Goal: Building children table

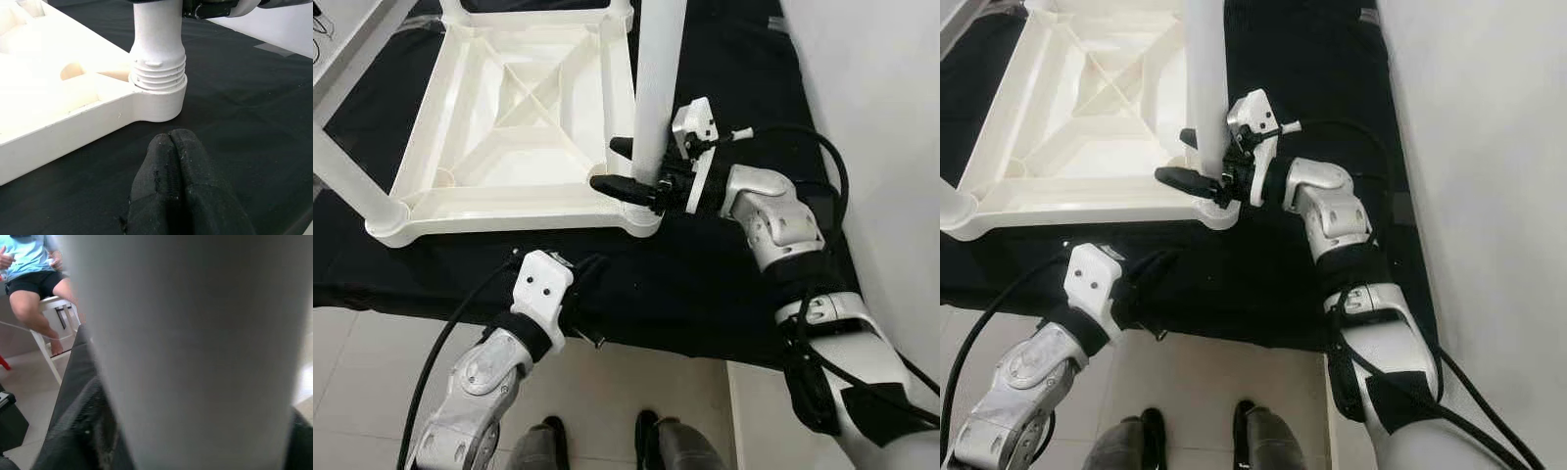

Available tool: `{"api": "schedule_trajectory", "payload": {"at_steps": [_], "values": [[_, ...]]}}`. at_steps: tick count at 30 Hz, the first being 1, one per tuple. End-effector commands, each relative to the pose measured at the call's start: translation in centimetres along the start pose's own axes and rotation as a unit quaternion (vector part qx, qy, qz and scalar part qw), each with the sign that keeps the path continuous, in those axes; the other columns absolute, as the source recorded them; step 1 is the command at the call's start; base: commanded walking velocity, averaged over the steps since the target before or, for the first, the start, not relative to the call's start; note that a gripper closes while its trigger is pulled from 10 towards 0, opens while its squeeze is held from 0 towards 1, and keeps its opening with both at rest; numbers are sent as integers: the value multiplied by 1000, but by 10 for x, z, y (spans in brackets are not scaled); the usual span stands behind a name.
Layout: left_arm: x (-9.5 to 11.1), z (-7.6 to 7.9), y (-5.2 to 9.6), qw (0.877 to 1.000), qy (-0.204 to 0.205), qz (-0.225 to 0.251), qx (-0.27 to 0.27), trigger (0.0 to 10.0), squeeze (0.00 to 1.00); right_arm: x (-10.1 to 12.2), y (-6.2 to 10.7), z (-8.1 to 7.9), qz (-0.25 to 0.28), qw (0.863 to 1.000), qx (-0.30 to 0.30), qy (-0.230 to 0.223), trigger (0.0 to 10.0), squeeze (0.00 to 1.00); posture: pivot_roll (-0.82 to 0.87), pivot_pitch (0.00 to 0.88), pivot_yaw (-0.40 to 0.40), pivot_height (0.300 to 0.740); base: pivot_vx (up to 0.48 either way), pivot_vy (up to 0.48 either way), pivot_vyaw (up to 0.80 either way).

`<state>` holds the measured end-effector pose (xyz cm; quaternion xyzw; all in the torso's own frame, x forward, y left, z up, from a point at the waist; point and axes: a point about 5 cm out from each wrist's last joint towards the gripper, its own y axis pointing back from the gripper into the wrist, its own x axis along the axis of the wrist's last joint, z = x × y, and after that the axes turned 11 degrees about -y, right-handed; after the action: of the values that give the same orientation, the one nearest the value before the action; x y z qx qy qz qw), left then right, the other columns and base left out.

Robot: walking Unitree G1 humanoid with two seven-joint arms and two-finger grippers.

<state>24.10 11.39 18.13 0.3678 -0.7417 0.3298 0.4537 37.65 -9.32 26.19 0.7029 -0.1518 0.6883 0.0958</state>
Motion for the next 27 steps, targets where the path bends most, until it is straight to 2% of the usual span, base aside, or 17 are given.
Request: {"api": "schedule_trajectory", "payload": {"at_steps": [1, 5, 10, 12, 13, 14, 15, 16, 17, 18, 19, 20, 21, 22, 23, 26, 27], "values": [[-3, 4, 0, 1000, 0, -5, -6, 10000, 0, -6, -8, -3, -15, 1000, 18, -3, 0, 0, 150, 199, -69, 740, 0, 0, 0], [-3, 4, -1, 1000, 1, -3, -7, 10000, 0, -13, -4, 0, -27, 1000, 16, -5, 0, 0, 144, 201, -70, 740, 0, 0, 0], [-4, 6, -1, 1000, 3, -3, -9, 10000, 0, -22, 9, 5, -41, 999, -12, -3, 0, 0, 133, 206, -70, 740, 0, 0, 0], [-5, 7, 0, 1000, 5, -4, -10, 10000, 0, -29, 17, 9, -44, 997, -55, -7, 0, 0, 122, 209, -72, 740, 0, 0, 0], [-7, 8, 0, 1000, 8, -6, -10, 10000, 0, -38, 23, 10, -46, 994, -97, -12, 0, 0, 115, 210, -74, 740, 0, 0, 0], [-7, 8, 0, 1000, 8, -6, -10, 10000, 0, -38, 23, 10, -46, 994, -97, -12, 0, 0, 115, 210, -74, 740, 0, 0, 0], [-10, 8, 1, 1000, 17, -10, -9, 10000, 0, -55, 29, 10, -49, 980, -190, -26, 0, 0, 103, 210, -68, 740, 0, 0, 0], [-10, 8, 1, 1000, 17, -10, -9, 10000, 0, -55, 29, 10, -49, 980, -190, -26, 0, 0, 103, 210, -68, 740, 0, 0, 0], [-14, 10, 2, 1000, 24, -16, -7, 10000, 0, -80, 43, 2, -27, 923, -378, -70, 0, 0, 89, 216, -61, 740, 0, 0, 0], [-16, 11, 3, 999, 29, -20, -6, 10000, 0, -98, 64, -7, -22, 849, -518, -102, 0, 0, 93, 218, -60, 740, 0, 0, 0], [-16, 11, 3, 999, 29, -20, -6, 10000, 0, -98, 64, -7, -22, 849, -518, -102, 0, 0, 93, 218, -60, 740, 0, 0, 0], [-19, 11, 4, 999, 35, -23, -2, 10000, 0, -114, 70, -29, -36, 827, -551, -104, 0, 0, 103, 222, -49, 740, 0, 0, 0], [-21, 10, 4, 999, 40, -26, 4, 10000, 0, -120, 66, -43, -46, 838, -536, -93, 0, 0, 80, 205, -32, 740, 0, 0, 0], [-22, 8, 5, 999, 44, -28, 9, 10000, 0, -123, 57, -51, -54, 861, -500, -80, 0, 0, 80, 205, -32, 740, 0, 0, 0], [-24, 8, 4, 998, 47, -30, 11, 10000, 0, -121, 52, -50, -54, 875, -478, -61, 0, 0, 81, 194, -30, 740, 0, 0, 0], [-25, 8, 4, 998, 48, -30, 12, 10000, 0, -119, 51, -47, -51, 878, -473, -50, 0, 0, 81, 194, -30, 740, 0, 0, 0], [-25, 8, 2, 998, 48, -27, 10, 10000, 0, -110, 49, -37, -44, 878, -476, -28, 0, 0, 93, 191, -42, 740, 0, 0, 0]]}}
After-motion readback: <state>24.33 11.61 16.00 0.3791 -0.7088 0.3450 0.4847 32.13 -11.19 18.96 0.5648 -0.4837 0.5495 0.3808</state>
